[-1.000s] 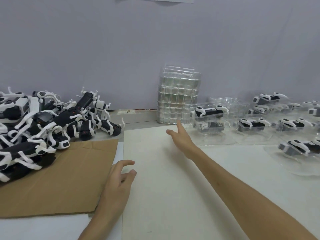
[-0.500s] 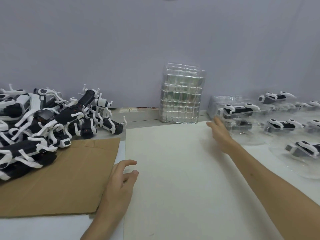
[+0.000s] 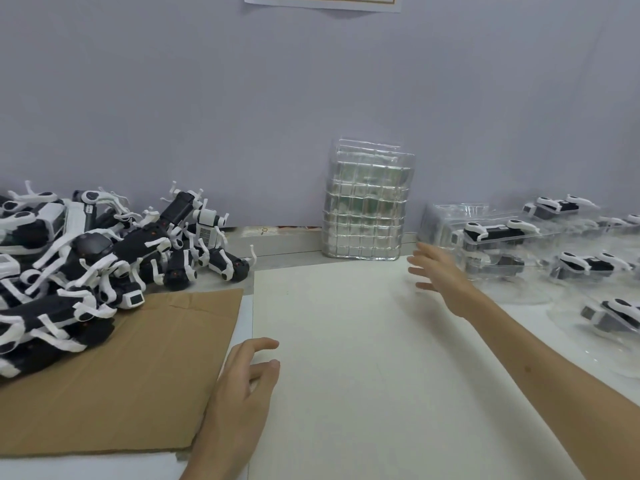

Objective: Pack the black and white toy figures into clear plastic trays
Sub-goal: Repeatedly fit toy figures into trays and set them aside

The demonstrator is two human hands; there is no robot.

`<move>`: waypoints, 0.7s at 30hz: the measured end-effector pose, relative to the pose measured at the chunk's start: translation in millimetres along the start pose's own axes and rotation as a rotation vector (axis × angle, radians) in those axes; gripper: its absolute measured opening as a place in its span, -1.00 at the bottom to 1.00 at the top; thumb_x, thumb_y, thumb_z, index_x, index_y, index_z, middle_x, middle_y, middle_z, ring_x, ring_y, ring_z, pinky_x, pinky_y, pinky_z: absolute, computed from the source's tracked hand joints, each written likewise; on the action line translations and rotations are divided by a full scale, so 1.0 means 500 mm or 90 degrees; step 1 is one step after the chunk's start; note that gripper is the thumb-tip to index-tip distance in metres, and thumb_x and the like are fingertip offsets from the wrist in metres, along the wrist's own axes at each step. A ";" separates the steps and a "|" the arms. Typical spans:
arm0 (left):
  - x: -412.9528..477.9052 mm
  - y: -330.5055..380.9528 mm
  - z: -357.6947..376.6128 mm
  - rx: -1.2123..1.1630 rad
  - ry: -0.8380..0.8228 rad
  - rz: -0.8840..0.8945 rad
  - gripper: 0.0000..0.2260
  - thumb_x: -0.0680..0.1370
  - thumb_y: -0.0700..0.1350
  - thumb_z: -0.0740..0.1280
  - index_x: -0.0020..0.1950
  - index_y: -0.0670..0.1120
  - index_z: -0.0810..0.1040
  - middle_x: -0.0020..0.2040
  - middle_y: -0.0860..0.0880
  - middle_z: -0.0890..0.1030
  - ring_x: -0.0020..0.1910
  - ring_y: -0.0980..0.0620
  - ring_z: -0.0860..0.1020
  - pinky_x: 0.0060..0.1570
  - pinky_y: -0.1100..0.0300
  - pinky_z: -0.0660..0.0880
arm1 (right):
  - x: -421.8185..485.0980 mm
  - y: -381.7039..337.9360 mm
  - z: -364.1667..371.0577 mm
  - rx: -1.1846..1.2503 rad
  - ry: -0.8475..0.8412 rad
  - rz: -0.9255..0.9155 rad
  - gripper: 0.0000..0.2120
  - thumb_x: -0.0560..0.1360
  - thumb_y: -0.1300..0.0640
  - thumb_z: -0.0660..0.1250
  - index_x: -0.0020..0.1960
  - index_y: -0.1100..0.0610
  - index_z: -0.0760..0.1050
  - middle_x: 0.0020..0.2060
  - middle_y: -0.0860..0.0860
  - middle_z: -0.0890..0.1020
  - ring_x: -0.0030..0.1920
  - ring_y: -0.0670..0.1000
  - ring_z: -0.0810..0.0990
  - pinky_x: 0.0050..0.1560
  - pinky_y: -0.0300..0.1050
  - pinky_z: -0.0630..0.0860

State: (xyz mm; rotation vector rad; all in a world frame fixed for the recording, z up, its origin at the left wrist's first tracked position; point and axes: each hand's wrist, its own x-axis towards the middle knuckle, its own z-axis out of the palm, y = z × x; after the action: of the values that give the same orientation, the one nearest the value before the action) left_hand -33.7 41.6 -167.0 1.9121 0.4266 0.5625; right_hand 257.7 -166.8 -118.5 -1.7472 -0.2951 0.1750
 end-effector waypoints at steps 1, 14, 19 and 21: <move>0.001 -0.002 0.002 0.002 0.001 0.004 -0.80 0.62 -0.17 0.28 0.08 0.14 0.53 0.13 0.03 0.61 0.02 0.36 0.56 -0.11 0.50 0.34 | -0.002 -0.014 0.010 -0.018 -0.014 -0.028 -0.59 0.60 0.16 0.31 0.42 0.01 0.37 0.29 -0.02 0.51 0.23 0.08 0.56 0.15 0.03 0.51; 0.020 0.002 0.022 0.487 -0.090 0.260 -0.38 -0.08 0.14 0.69 -0.06 0.03 0.73 0.06 0.03 0.70 -0.10 0.20 0.69 -0.35 0.36 0.53 | 0.132 -0.300 0.099 -0.675 0.128 -0.465 -0.35 0.53 -0.01 0.39 0.53 0.07 0.23 0.44 0.06 0.41 0.42 0.14 0.38 0.38 0.12 0.29; 0.032 0.019 0.018 0.500 -0.083 0.292 -0.62 0.22 0.17 0.14 -0.37 0.04 0.71 -0.22 0.05 0.72 -0.35 0.18 0.67 -0.54 0.41 0.44 | 0.199 -0.321 0.107 -0.802 0.114 -0.365 -0.38 0.58 -0.03 0.33 0.54 0.11 0.19 0.48 0.09 0.35 0.45 0.16 0.33 0.39 0.16 0.24; 0.034 0.021 0.014 0.509 -0.054 0.302 -0.57 0.27 0.19 0.06 -0.40 0.07 0.69 -0.23 0.09 0.71 -0.35 0.22 0.66 -0.52 0.44 0.41 | 0.216 -0.319 0.110 -0.797 0.114 -0.341 -0.48 0.60 0.04 0.28 0.51 0.11 0.26 0.45 0.10 0.38 0.44 0.16 0.34 0.37 0.15 0.23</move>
State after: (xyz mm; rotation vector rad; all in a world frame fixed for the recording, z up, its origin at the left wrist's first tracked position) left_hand -15.5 41.4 -156.4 2.8331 0.1336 0.6703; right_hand 329.5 -55.6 31.6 -2.7824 -0.8414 -0.7016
